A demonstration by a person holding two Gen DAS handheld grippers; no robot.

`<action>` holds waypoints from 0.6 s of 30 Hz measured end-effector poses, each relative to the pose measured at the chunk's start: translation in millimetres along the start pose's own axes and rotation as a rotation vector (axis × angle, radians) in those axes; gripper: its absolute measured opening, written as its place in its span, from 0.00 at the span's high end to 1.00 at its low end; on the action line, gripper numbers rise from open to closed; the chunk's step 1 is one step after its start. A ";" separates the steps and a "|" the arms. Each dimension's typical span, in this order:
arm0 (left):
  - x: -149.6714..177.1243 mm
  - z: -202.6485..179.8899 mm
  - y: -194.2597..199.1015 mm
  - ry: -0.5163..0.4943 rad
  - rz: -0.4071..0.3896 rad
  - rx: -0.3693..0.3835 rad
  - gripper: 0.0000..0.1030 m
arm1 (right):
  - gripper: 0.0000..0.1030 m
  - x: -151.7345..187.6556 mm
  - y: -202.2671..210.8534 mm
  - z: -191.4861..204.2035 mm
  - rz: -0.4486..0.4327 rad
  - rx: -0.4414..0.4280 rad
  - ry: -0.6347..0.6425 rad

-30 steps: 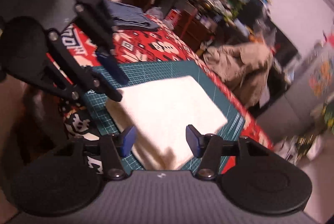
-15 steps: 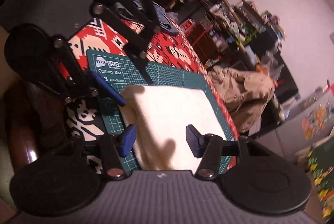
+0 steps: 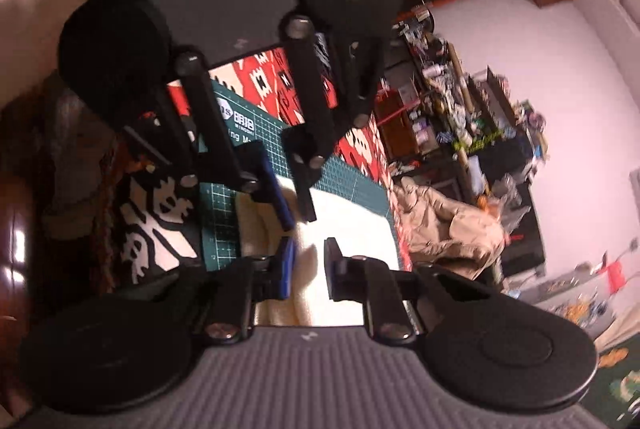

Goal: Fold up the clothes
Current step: 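Pinch the vest edge with the right gripper while the left gripper pinches beside it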

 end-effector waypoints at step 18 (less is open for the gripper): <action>-3.2 0.7 -2.2 0.029 0.011 0.011 0.94 | 0.92 54.2 34.4 -10.1 0.167 0.061 -0.114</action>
Point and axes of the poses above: each gripper's, at about its wrist camera, not at the fingertips, and y roughly against the way its jaws point, z to its left, x to its underside, the point moved 1 cm from there along -y, roughly the way its jaws point, and after that the axes turned 11 degrees about -z, right-handed, at the moved point
